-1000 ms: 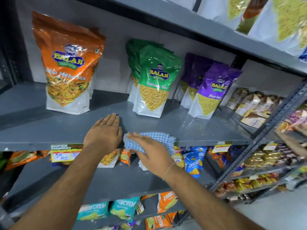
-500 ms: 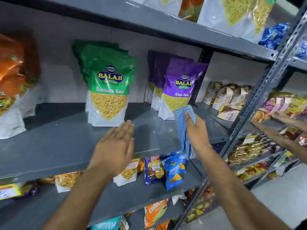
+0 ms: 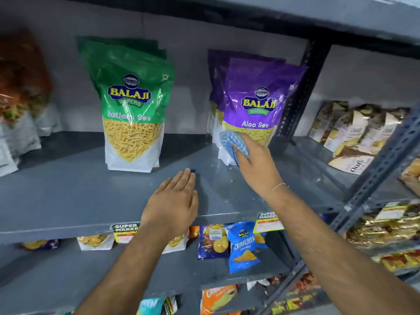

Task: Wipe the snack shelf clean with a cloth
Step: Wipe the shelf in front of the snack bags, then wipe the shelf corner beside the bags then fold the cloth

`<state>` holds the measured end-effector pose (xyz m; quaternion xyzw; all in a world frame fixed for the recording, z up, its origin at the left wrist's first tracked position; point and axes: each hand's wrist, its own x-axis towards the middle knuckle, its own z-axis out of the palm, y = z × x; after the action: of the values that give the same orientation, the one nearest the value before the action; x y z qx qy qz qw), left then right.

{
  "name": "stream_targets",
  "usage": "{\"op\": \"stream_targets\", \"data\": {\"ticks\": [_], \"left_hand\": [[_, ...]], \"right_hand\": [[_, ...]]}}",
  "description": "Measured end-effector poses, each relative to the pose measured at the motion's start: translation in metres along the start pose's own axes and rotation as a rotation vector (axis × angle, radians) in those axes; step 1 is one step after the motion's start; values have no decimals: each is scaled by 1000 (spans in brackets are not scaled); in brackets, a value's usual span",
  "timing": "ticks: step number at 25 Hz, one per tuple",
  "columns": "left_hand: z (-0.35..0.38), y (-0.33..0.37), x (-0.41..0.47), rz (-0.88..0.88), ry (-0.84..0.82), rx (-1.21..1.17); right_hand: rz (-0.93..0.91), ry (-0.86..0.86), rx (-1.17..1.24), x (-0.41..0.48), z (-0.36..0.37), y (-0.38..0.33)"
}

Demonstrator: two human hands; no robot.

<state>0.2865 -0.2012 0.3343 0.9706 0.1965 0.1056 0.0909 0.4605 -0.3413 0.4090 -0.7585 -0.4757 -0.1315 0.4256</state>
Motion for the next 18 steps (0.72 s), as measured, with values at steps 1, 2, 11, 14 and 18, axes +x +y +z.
{"op": "stream_targets", "data": {"ticks": [1,2,11,14,18], "left_hand": [[-1,0,0,3,-1,2],[-1,-1,1,6,-1,4],[1,-1,2,24,11,-3],[-1,-1,1,25,1,3],[-1,1,1,30,-8,22]], "right_hand": [[-33,-68,-45,3,7,2],[-62,-150,-109,4,15,6],[212,-468,29,1,24,47],[202,-507,48,-30,13,30],[216,-327,129,-53,-15,13]]}}
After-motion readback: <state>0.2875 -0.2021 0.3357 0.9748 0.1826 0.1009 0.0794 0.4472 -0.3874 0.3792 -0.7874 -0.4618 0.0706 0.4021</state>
